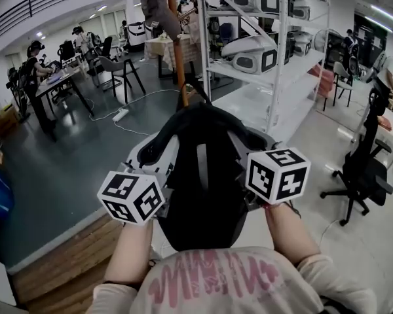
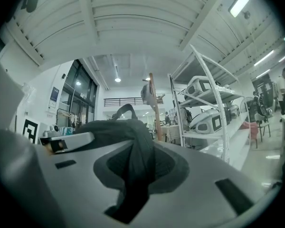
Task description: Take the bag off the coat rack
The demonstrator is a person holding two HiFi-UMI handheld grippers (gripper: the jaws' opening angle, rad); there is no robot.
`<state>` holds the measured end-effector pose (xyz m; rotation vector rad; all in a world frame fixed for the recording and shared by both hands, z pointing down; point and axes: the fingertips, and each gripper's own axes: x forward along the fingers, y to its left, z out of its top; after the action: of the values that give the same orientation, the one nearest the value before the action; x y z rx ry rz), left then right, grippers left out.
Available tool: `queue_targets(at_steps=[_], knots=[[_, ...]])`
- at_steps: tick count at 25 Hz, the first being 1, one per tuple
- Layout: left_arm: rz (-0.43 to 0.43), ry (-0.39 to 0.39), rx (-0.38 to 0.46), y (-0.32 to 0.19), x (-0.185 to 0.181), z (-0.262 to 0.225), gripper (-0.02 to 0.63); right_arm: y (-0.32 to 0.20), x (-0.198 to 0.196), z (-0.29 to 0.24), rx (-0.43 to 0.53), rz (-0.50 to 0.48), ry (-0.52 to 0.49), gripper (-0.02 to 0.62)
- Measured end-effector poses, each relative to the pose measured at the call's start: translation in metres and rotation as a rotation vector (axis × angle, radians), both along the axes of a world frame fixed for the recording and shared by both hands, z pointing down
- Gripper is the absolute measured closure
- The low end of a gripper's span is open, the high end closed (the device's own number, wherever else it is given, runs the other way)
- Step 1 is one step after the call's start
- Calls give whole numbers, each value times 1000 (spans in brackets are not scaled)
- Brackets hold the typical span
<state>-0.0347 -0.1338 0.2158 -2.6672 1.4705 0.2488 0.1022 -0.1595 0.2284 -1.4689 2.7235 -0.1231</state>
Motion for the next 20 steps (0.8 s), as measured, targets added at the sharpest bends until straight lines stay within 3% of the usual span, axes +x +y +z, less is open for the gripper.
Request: queue_targets(at_steps=[20], knots=[[-41, 49, -171, 49, 14, 77, 520, 44, 12, 79, -167, -22, 25, 523]])
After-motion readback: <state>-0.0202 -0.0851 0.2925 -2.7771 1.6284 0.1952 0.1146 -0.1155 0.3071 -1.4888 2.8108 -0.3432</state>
